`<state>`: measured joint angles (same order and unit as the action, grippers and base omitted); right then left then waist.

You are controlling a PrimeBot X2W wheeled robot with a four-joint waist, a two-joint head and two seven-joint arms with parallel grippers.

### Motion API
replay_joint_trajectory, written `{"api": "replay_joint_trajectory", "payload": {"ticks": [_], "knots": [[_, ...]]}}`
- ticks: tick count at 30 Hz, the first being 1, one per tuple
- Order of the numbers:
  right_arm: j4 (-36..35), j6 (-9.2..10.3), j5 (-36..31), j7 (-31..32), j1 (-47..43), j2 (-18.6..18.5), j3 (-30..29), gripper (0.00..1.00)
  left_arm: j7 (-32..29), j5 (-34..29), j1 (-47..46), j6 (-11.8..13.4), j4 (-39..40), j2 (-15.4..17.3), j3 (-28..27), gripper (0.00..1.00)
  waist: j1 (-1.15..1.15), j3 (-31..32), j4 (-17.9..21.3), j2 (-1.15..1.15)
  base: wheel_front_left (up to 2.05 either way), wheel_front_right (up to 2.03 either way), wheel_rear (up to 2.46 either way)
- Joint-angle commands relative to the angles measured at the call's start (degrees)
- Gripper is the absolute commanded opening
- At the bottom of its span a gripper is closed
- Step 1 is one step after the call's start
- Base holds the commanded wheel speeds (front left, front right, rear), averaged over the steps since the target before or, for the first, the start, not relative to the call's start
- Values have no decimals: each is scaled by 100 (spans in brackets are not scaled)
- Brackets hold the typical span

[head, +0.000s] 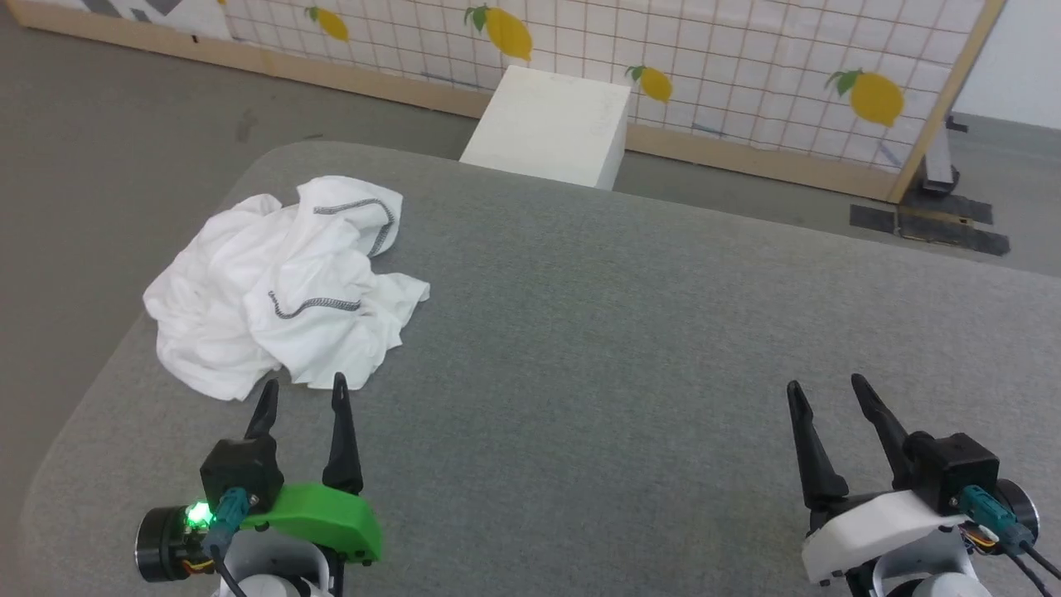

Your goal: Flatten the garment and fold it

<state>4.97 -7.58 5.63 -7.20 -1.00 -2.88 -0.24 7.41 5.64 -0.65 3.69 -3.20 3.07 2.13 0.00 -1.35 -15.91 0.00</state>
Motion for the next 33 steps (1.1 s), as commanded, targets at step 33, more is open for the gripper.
{"api": "replay_joint_trajectory", "payload": {"ticks": [33], "knots": [[206, 7, 244, -457, -105, 0, 216, 100, 438, 292, 104, 254, -125, -15, 40, 100, 0, -12, -802, 0, 0, 0, 0]]}}
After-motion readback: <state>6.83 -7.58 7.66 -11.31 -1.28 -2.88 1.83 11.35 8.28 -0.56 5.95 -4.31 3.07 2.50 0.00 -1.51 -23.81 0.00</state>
